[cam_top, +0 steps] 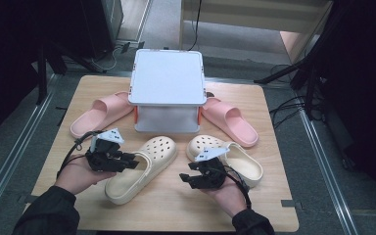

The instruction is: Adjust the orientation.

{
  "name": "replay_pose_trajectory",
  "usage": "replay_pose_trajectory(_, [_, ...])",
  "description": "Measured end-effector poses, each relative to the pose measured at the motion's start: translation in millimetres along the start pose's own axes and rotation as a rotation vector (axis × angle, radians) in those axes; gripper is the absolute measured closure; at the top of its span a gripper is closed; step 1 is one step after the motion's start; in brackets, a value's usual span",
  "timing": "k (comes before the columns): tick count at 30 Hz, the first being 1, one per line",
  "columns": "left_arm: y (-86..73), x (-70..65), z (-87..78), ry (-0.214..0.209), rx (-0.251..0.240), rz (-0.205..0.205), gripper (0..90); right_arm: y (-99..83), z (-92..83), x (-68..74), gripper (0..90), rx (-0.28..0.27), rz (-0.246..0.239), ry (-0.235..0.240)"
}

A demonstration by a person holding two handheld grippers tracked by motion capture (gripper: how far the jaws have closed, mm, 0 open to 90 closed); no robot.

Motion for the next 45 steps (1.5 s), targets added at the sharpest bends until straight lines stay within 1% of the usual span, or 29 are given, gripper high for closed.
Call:
replay_pose_trajectory(1, [0.0, 3.1, -1.8, 0.005, 0.000, 0.007, 71.5, 1.5, 3.9, 0.6, 52.4, 0.005, -0.001, 0.004])
replay_pose_trajectory(2, [-0.4, 5.8, -2.7, 0.002, -0.001, 0.009, 71.5, 1.5, 3.9, 0.6, 52.4, 0.005, -0.001, 0.004])
replay_pose_trajectory(3, [-1.2, 13.8, -3.5, 0.015, 0.003, 0.002, 74.6, 3.7, 8.6, 1.6, 55.1, 0.006, -0.004, 0.005])
replay_pose_trajectory(4, [-1.2, 13.8, -3.5, 0.015, 0.003, 0.002, 76.1, 3.7, 8.6, 1.6, 55.1, 0.006, -0.004, 0.005])
replay_pose_trajectory(5, [-2.6, 20.0, -2.8, 0.027, 0.004, -0.012, 76.5, 6.1, 14.2, 2.7, 58.5, 0.006, -0.001, 0.009])
replay_pose_trajectory(6, [-2.6, 20.0, -2.8, 0.027, 0.004, -0.012, 76.6, 6.1, 14.2, 2.7, 58.5, 0.006, -0.001, 0.009])
replay_pose_trajectory(7, [-4.2, 24.4, -2.5, 0.039, 0.003, -0.020, 76.6, 7.0, 16.6, 3.6, 60.4, 0.007, 0.002, 0.014])
replay_pose_trajectory(8, [-5.3, 26.7, -2.1, 0.044, -0.004, -0.023, 76.3, 8.4, 21.3, 4.5, 60.4, 0.006, -0.005, 0.016])
replay_pose_trajectory(9, [-9.7, 33.0, -1.8, 0.054, -0.005, -0.046, 77.5, 10.5, 28.7, 6.4, 63.4, 0.005, -0.016, 0.012])
replay_pose_trajectory(10, [-9.7, 33.0, -1.8, 0.054, -0.005, -0.046, 79.4, 11.5, 32.1, 7.8, 65.6, 0.007, -0.020, 0.016])
replay_pose_trajectory(11, [-11.7, 35.5, -2.3, 0.064, -0.006, -0.047, 80.9, 12.8, 35.2, 9.2, 68.4, 0.007, -0.023, 0.020])
replay_pose_trajectory(12, [-14.0, 37.2, -2.4, 0.065, -0.003, -0.053, 80.9, 12.8, 35.2, 9.2, 68.4, 0.007, -0.023, 0.020])
replay_pose_trajectory(13, [-16.3, 39.3, -2.7, 0.074, 0.002, -0.056, 82.3, 14.1, 38.0, 10.4, 70.7, 0.007, -0.031, 0.020])
replay_pose_trajectory(15, [-23.0, 45.8, -2.5, 0.089, 0.005, -0.079, 85.8, 16.9, 45.2, 12.9, 80.1, 0.010, -0.036, 0.024])
replay_pose_trajectory(16, [-23.0, 45.8, -2.5, 0.089, 0.005, -0.079, 86.4, 16.9, 45.2, 12.9, 80.1, 0.010, -0.036, 0.024])
replay_pose_trajectory(19, [-30.7, 51.7, 0.4, 0.099, 0.017, -0.103, 86.9, 20.1, 53.3, 14.9, 88.0, 0.017, -0.025, 0.037])
replay_pose_trajectory(22, [-36.9, 55.9, 5.3, 0.096, 0.025, -0.129, 86.9, 22.8, 56.4, 16.2, 88.8, 0.014, -0.024, 0.048])
replay_pose_trajectory(24, [-42.2, 58.5, 10.7, 0.097, 0.045, -0.138, 86.8, 25.7, 58.8, 17.5, 88.8, 0.010, -0.027, 0.051])
replay_pose_trajectory(26, [-45.1, 57.3, 16.7, 0.064, 0.051, -0.156, 86.8, 28.2, 60.8, 18.6, 88.8, 0.011, -0.028, 0.054])
replay_pose_trajectory(28, [-46.4, 56.5, 19.3, 0.071, 0.050, -0.152, 87.3, 29.7, 62.7, 18.9, 88.8, 0.015, -0.033, 0.059])
replay_pose_trajectory(35, [-47.4, 52.6, 20.9, 0.083, 0.037, -0.178, 88.9, 33.3, 65.8, 15.2, 89.1, 0.031, -0.041, 0.067])
replay_pose_trajectory(37, [-47.0, 47.8, 22.9, 0.082, 0.035, -0.180, 88.9, 33.8, 64.7, 11.1, 89.8, 0.042, -0.038, 0.066])
replay_pose_trajectory(38, [-47.0, 47.8, 22.9, 0.082, 0.035, -0.180, 88.9, 33.8, 64.7, 11.1, 89.8, 0.042, -0.038, 0.066])
replay_pose_trajectory(39, [-46.8, 44.0, 24.0, 0.082, 0.038, -0.166, 88.9, 33.8, 64.1, 8.0, 89.8, 0.049, -0.026, 0.068])
replay_pose_trajectory(40, [-46.8, 44.0, 24.0, 0.082, 0.038, -0.166, 88.9, 34.0, 64.1, 6.5, 89.8, 0.050, -0.025, 0.068])
replay_pose_trajectory(41, [-46.4, 40.4, 24.8, 0.082, 0.034, -0.166, 88.9, 34.2, 63.9, 5.5, 89.8, 0.052, -0.022, 0.065])
replay_pose_trajectory(43, [-46.8, 39.5, 25.0, 0.082, 0.036, -0.166, 88.9, 34.8, 64.3, 4.1, 89.8, 0.051, -0.025, 0.071])
replay_pose_trajectory(45, [-48.2, 36.2, 25.4, 0.077, 0.033, -0.182, 88.7, 35.8, 64.4, 1.4, 89.7, 0.060, -0.018, 0.071])
Point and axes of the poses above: each handheld gripper's, and its own axes: z roughly forward along the jaws, y roughly out of its top, x roughly to its left, the point moved 7 cm from there along z, roughly forward along the jaws, and after that the axes turned 8 degrees about -z, right-handed, at the moved point
